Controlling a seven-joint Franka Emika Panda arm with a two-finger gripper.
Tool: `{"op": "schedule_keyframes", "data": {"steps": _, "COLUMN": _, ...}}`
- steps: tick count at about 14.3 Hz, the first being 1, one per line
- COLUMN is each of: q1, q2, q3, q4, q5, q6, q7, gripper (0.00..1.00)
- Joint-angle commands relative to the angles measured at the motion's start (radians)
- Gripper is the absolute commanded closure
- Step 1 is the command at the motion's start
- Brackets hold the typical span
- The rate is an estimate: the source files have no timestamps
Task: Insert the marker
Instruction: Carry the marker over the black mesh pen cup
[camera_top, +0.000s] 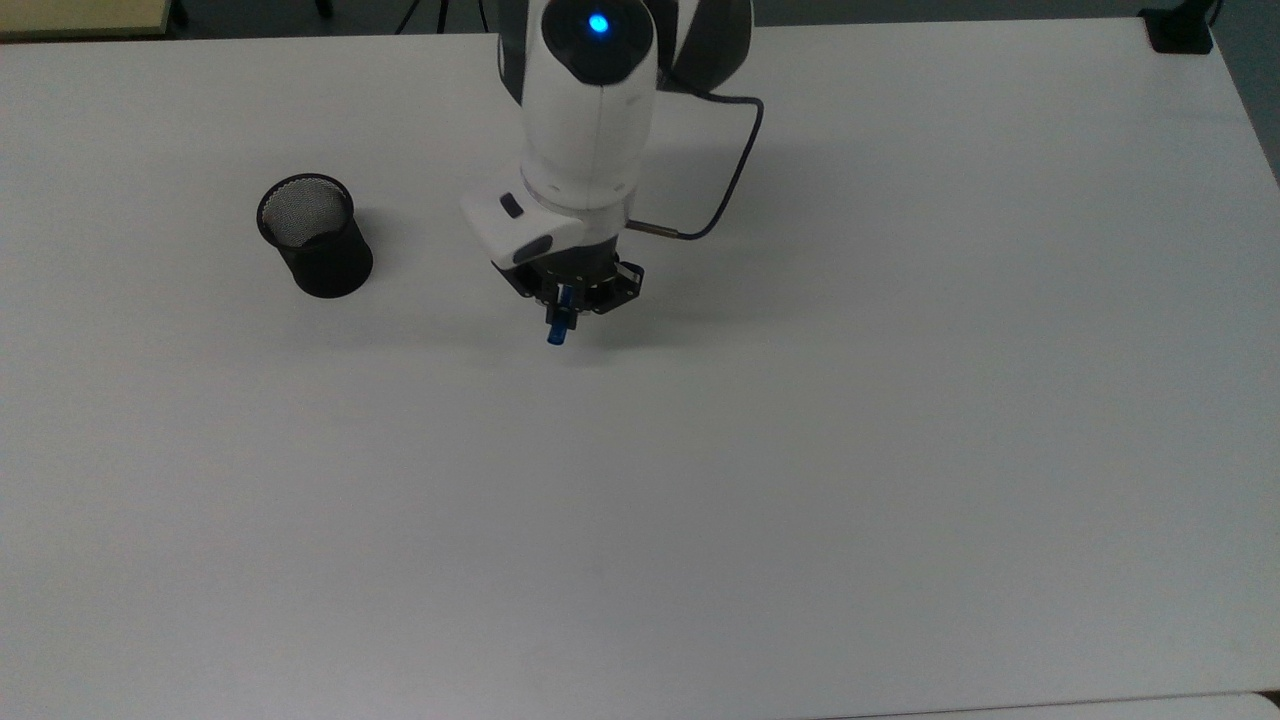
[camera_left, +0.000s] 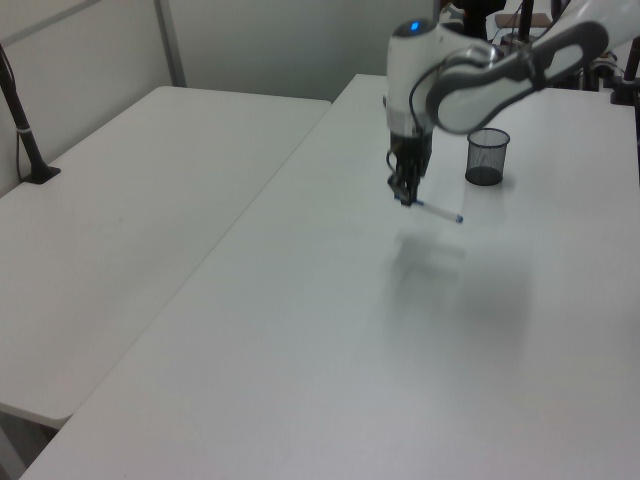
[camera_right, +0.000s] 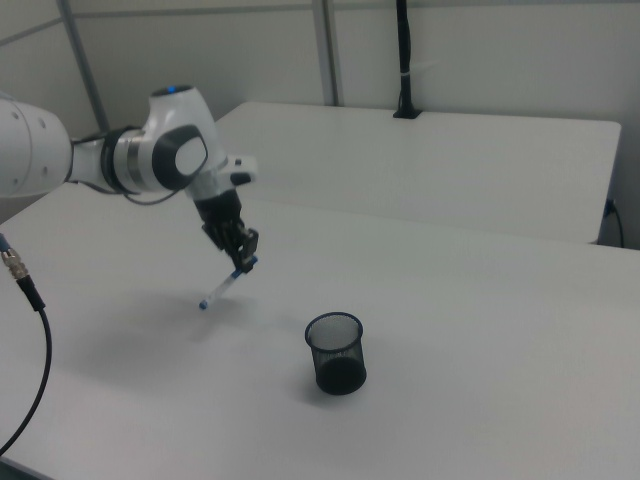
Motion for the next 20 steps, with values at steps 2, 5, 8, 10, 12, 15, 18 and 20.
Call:
{"op": "schedule_keyframes", "data": {"steps": 2, "q1": -0.103, "q2": -0.228, "q3": 0.003, "q4": -0.025, "q5": -0.001, "q6": -0.012, "q7": -0.086, "gripper": 1.00}}
{"op": "schedule_keyframes", "data": {"steps": 5, "q1": -0.256, "q2": -0.301, "q3": 0.001, "q4": -0.031, "q5": 0.021, "q6": 0.109, "q7": -0.156, "gripper": 1.00}}
{"op": "schedule_keyframes", "data": {"steps": 8, "q1": -0.356, "q2": -0.304, "q3": 0.001, "q4": -0.075, "q5": 0.018, "q6": 0.323, "q7": -0.162, "gripper": 1.00}}
{"op": "schedule_keyframes", "data": {"steps": 10, "q1": -0.402, "q2": -0.311, "q3": 0.001, "q4": -0.182, "q5": 0.018, "q6": 0.507, "q7": -0.235, "gripper": 1.00}}
{"op": "schedule_keyframes", "data": {"steps": 12, "q1": -0.425, "q2": -0.318, "q3": 0.000, "q4": -0.299, "q5": 0.014, "q6": 0.658, "q7": -0.286, "gripper": 1.00}}
{"op": "schedule_keyframes", "data": {"steps": 15, "q1": -0.425, "q2": -0.319, "q3": 0.000, "q4": -0.402, "q5": 0.011, "q6": 0.709, "q7": -0.355, "gripper": 1.00}}
{"op": "schedule_keyframes", "data": {"steps": 18, "q1": -0.426, "q2": -0.319, "q3": 0.000, "q4": -0.445, "q5": 0.005, "q6": 0.714, "q7": -0.363, "gripper": 1.00}}
{"op": "schedule_keyframes", "data": {"steps": 20, "q1": -0.425, "q2": -0.318, "q3": 0.000, "q4": -0.462, "q5": 0.005, "q6": 0.714, "q7": -0.363, "gripper": 0.99}}
